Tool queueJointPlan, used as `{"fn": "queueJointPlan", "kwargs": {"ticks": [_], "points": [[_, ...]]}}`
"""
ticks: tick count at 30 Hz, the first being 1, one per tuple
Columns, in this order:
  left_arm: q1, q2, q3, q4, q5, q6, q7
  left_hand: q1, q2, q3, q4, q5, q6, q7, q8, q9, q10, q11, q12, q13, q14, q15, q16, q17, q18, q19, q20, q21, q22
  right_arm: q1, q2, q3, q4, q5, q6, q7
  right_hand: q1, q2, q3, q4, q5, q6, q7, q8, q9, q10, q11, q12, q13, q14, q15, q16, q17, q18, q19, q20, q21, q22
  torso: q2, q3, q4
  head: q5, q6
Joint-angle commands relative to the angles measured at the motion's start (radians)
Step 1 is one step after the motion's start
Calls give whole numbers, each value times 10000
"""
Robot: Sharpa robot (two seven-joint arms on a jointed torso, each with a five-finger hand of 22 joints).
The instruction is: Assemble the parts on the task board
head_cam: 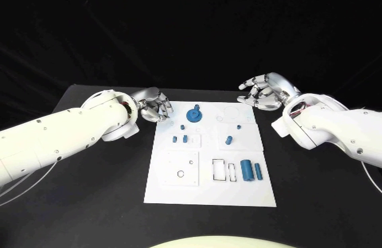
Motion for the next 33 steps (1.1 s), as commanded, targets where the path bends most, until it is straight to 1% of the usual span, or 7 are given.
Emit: {"fn": "queueJointPlan", "kwargs": {"ticks": [1,4,6,11,15,21,33], "points": [[22,18,27,44,1230,-425,578,56,-5,70,-18,38,126,40,14,22,-200,45,-48,18,-504,41,-488,-903,321,-617,47,-522,-614,-6,-3,1,-24,-92,97,43,23,-115,126,-5,58,87,38,82,2,-25,-18,-145,-143,472,-86,-68,610,177,153,-92,-59,1317,22,-4,-12,-9,60],[30,71,40,43,1148,-651,795,-35,-26,16,21,14,124,56,-4,20,-272,75,-53,21,-602,65,-620,-1116,361,-777,69,-692,-799,-5,7,0,-56,-136,133,40,21,-193,322,-14,51,104,27,159,-3,-27,-24,-581,-544,467,-103,-141,550,181,147,-106,-102,1305,29,-2,-14,-18,110],[35,124,45,30,980,-773,911,-165,-92,-110,92,-9,74,73,-48,14,-502,116,-120,-10,-1077,110,-1120,-1985,502,-1377,110,-1269,-1451,-5,13,0,-77,-206,165,37,20,-245,470,-13,54,132,26,209,-6,-101,-23,-1004,-891,472,-99,-163,543,182,149,-113,-116,1306,33,-4,-18,-26,138],[39,157,50,40,954,-1079,1076,-193,-62,-183,137,-3,41,80,-70,15,-529,128,-89,-9,-1090,115,-1201,-2046,511,-1391,128,-1384,-1534,-5,13,0,-132,-810,695,-230,166,-419,969,-173,58,175,54,280,-45,-65,2,-2064,-1817,435,-84,-302,417,210,98,-107,-279,1240,53,14,-36,-66,176],[40,50,52,111,2509,-1457,1556,-51,167,-158,166,29,66,118,-91,30,-599,161,-2,-24,-1880,131,-2227,-3596,685,-2051,132,-2246,-2448,-34,28,-6,-175,-2248,1531,-660,248,-669,1680,-426,41,324,137,274,-117,-301,156,-3746,-3263,303,53,-574,120,335,-159,9,-916,906,44,14,-34,-220,185],[34,-217,51,315,5668,-1375,2677,95,376,-128,142,45,6,245,-170,29,-923,287,-37,-152,-2429,229,-3126,-4032,666,-2269,197,-2812,-2782,-147,66,-9,-160,-4667,2324,-1231,112,-859,2081,-689,32,636,35,312,-143,-307,183,-4851,-4348,181,74,-906,-298,426,-323,33,-1402,657,40,3,-31,-386,201],[-21,-822,45,926,9500,-609,3826,125,496,-261,83,45,-83,336,-227,30,-1138,388,6,-273,-2809,337,-3791,-4382,661,-2504,290,-3227,-2998,-437,255,-11,-126,-7245,2930,-2064,-102,-992,2320,-990,24,839,33,266,-190,-64,227,-5576,-5202,313,114,-790,-169,371,-154,-16,-1159,820,17,-32,0,-719,214]]}}
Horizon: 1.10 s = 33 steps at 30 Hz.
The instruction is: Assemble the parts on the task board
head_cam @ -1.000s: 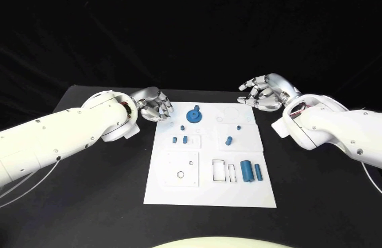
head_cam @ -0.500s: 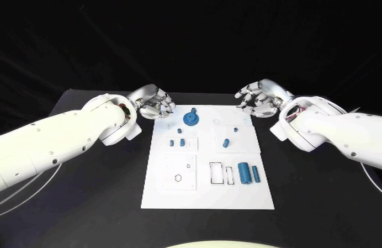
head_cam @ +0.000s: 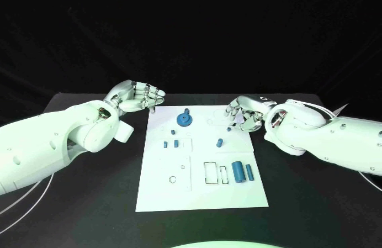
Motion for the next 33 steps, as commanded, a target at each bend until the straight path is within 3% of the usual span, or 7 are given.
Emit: {"fn": "queueJointPlan", "kwargs": {"ticks": [1,8,20,33], "points": [[-16,-139,7,190,2468,562,951,-72,99,-68,12,44,-13,86,-43,12,-50,11,72,-12,-78,-4,-86,-42,91,-81,-9,-113,-39,-73,66,-1,20,-1672,626,-613,-51,-105,65,-80,-15,51,40,-9,-16,93,15,-107,-98,367,79,64,45,125,115,-15,161,846,-10,-11,13,-89,4],[-40,-418,4,437,3291,756,1328,-217,70,-209,94,29,-5,76,-34,22,6,0,147,-18,-72,3,-151,-80,94,-99,20,-246,-121,-165,150,-1,19,-2298,700,-957,-128,-144,70,-170,-20,90,38,-31,-33,196,19,-236,-279,455,91,203,211,70,234,-37,425,1002,-3,-19,3,-152,16],[-52,-669,3,596,3583,766,1540,-232,67,-233,102,32,11,69,-24,28,13,-4,160,-20,-76,2,-164,-87,95,-100,25,-278,-142,-327,344,-3,-77,-2611,677,-1195,-214,-108,89,-277,-8,221,62,-15,-41,294,39,-379,-481,519,108,307,320,26,335,-33,639,1133,8,7,1,-198,5],[-53,-741,3,668,3611,625,1533,-214,83,-241,91,40,20,69,-18,33,12,-11,172,-26,-83,-3,-182,-95,99,-96,26,-314,-166,-522,629,-3,-447,-2555,562,-1153,-303,37,654,-503,2,633,-115,108,1,914,-116,-523,-800,557,-10,342,321,-77,545,-129,1167,1457,16,21,1,-156,-17]]}}
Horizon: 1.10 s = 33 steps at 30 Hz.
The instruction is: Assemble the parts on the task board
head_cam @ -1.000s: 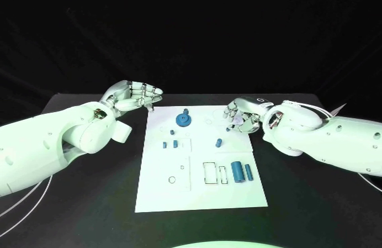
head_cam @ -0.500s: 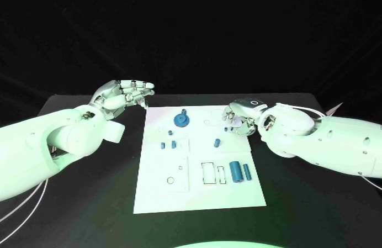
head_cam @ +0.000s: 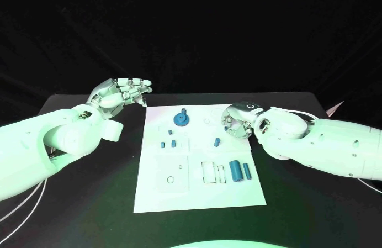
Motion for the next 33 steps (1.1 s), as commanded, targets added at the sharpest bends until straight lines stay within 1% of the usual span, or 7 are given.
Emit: {"fn": "queueJointPlan", "kwargs": {"ticks": [1,11,13,23,27,31,33], "points": [[2,-7,8,40,137,73,180,-69,44,-49,8,40,20,71,-18,15,11,-10,25,-15,-68,13,-30,-15,119,-62,-9,-45,-9,-23,40,2,-67,-166,57,-42,-67,76,131,-47,1,135,-17,48,28,180,-14,-77,-48,524,-51,47,125,-87,346,-72,94,1485,4,8,2,17,-16],[2,-22,7,49,138,73,142,-64,44,-52,3,41,18,73,-18,15,10,-10,28,-16,-68,12,-33,-16,120,-60,-9,-52,-14,-81,181,2,-212,-61,-3,11,-107,149,281,-143,-6,245,-33,94,62,348,-44,-129,-114,524,-78,39,99,-102,372,-97,168,1537,3,5,-6,39,-41],[2,-23,7,52,138,76,136,-64,44,-52,3,41,18,73,-18,15,10,-10,28,-16,-68,12,-33,-16,120,-60,-9,-52,-14,-100,205,2,-229,-37,9,19,-136,194,323,-178,-13,297,-49,122,81,455,-64,-124,-122,542,-97,90,163,-142,438,-108,360,1644,2,5,-5,45,-55],[2,-50,7,74,134,73,90,-59,39,-68,-4,40,1,86,-27,13,-7,-2,27,-24,-70,14,-43,-22,121,-52,-8,-74,-30,-209,334,3,-346,29,232,-1,-208,268,395,-276,-23,434,-83,196,135,623,-109,-170,-151,565,-134,146,216,-187,514,-135,583,1773,-1,-5,7,46,-116],[3,-60,7,86,84,-13,20,4,82,-53,-44,44,-6,94,-31,14,-21,1,32,-34,-56,11,-49,-27,126,-25,-12,-90,-43,-240,377,3,-357,0,216,-66,-197,300,440,-353,-20,483,-105,222,158,682,-129,-205,-169,573,-151,167,234,-193,525,-152,617,1796,-5,-7,-9,34,-131],[3,-68,7,96,39,-52,1,8,82,-55,-48,43,-7,95,-31,14,-23,2,32,-35,-54,11,-49,-27,126,-22,-13,-90,-44,-267,407,2,-364,-70,203,-133,-113,439,548,-517,-20,576,-127,276,202,782,-158,-256,-192,590,-179,223,297,-218,563,-175,735,1866,-5,-7,-2,31,-154],[3,-74,7,103,-32,-102,-10,17,80,-58,-56,42,-9,97,-32,14,-25,3,33,-37,-50,11,-48,-27,127,-15,-14,-91,-45,-282,418,2,-354,-161,80,-225,-15,596,648,-690,-20,711,-160,359,261,899,-192,-292,-206,630,-207,339,442,-246,607,-198,871,1944,-9,-7,-2,31,-164]]}}
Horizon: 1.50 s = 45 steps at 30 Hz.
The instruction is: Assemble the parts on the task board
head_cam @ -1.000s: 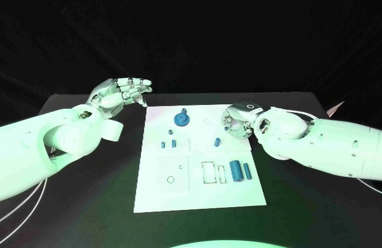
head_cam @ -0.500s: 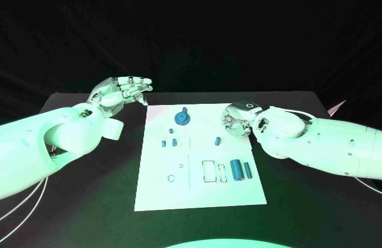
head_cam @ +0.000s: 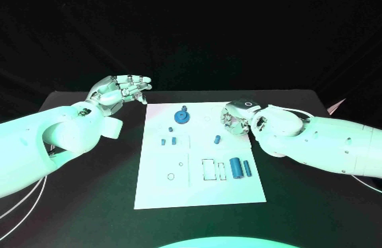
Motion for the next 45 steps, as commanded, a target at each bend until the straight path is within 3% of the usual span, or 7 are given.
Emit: {"fn": "queueJointPlan", "kwargs": {"ticks": [1,4,14,32,45], "points": [[4,-7,8,40,-122,-76,12,37,86,-30,-46,44,-7,96,-33,16,-29,3,36,-14,-46,9,-49,-18,134,-6,-16,-51,-10,-133,64,-72,26,-209,111,-178,187,348,128,-237,15,182,-62,112,72,200,-66,-45,24,649,-86,122,505,-155,603,-109,169,1996,-3,-1,-1,0,-32],[4,-12,8,46,-177,-88,12,61,99,-26,-64,46,-5,97,-32,17,-28,4,40,-17,-42,8,-51,-19,135,5,-18,-50,-11,-151,63,-71,49,-328,-84,-358,217,450,245,-526,14,482,-183,317,227,661,-221,31,105,571,-238,-68,208,-199,672,-158,383,2116,-2,3,-1,4,-36],[4,-36,8,67,-225,-150,-12,69,98,-30,-73,44,-5,100,-32,18,-29,6,43,-19,-42,9,-55,-21,134,11,-19,-51,-12,-173,54,-71,122,-443,-482,-604,172,502,414,-720,23,517,-218,350,306,804,-262,-36,131,560,-285,-95,155,-216,697,-191,463,2165,-6,-2,-3,-12,-55],[4,-77,8,88,-229,-159,-30,85,96,-37,-92,43,-12,106,-37,17,-39,11,43,-25,-45,11,-63,-26,133,21,-21,-53,-14,-175,-119,-67,413,-442,-1257,-696,122,495,487,-810,19,550,-225,368,345,883,-274,-65,149,560,-302,-93,150,-221,704,-202,487,2182,-11,-3,-7,-54,-40],[4,-111,7,86,-224,-203,-21,77,89,-58,-98,41,-45,124,-56,10,-78,29,31,-41,-49,23,-78,-34,128,31,-19,-63,-20,-127,-450,-39,770,-417,-1518,-731,109,491,506,-835,19,562,-230,374,355,903,-278,-74,154,559,-307,-93,146,-225,711,-205,507,2193,-9,-5,-7,-67,-17]]}}
